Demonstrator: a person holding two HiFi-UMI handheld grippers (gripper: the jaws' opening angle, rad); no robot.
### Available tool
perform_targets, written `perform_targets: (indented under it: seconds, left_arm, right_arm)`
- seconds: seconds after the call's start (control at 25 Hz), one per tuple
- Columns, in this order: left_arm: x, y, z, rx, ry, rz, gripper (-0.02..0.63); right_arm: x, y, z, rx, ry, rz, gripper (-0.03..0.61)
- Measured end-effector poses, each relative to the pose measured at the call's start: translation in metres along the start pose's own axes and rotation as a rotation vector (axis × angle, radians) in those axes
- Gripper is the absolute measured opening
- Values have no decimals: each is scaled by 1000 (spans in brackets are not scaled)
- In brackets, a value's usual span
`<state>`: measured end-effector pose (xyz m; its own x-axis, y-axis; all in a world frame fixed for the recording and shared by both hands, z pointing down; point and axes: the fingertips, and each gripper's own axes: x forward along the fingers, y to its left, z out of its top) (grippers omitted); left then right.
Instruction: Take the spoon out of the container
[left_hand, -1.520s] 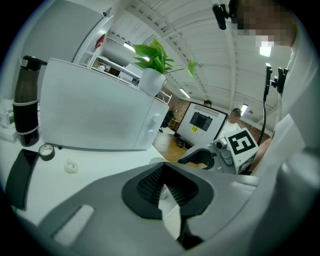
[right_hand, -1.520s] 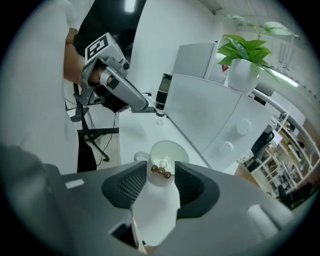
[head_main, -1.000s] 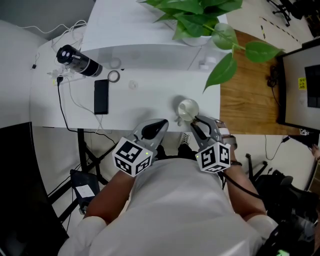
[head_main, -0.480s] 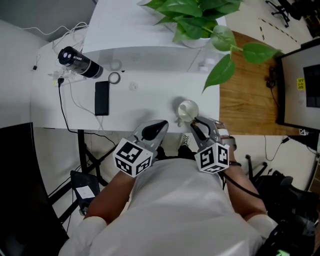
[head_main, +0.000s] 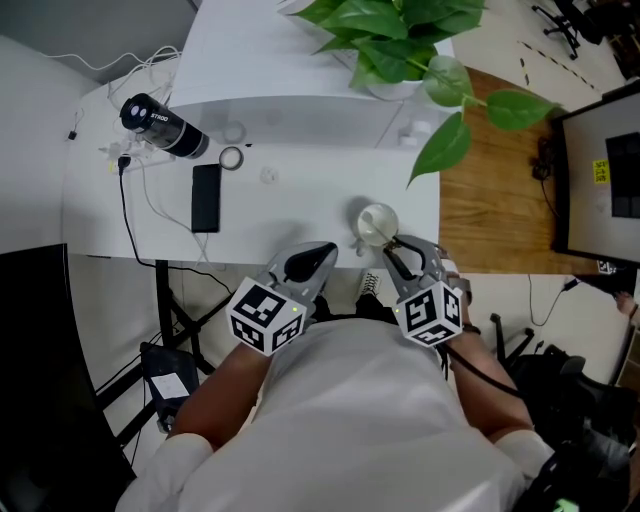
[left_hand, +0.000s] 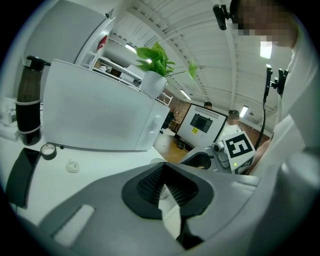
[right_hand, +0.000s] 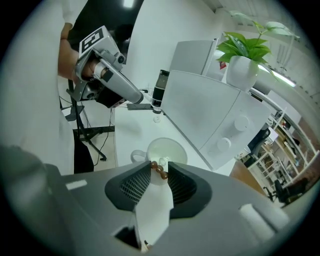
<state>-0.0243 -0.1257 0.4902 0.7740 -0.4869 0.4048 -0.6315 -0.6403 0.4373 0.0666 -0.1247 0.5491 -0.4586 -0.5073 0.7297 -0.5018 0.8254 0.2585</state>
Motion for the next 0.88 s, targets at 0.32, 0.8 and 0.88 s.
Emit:
perform_targets:
  seconds: [0.32,0.8,0.88]
  left_arm:
    - [-1,1,3,-2,-4,-1,3]
    - [0,-1,11,14,-16,-14,3]
    - [0,-1,13,21,-17,-18,3]
  right_arm:
    - [-4,-11,1,271,-59,36,112]
    - [-24,-25,22,291,-129,16,107]
    - [-27,-28,25,297,-136,11,106]
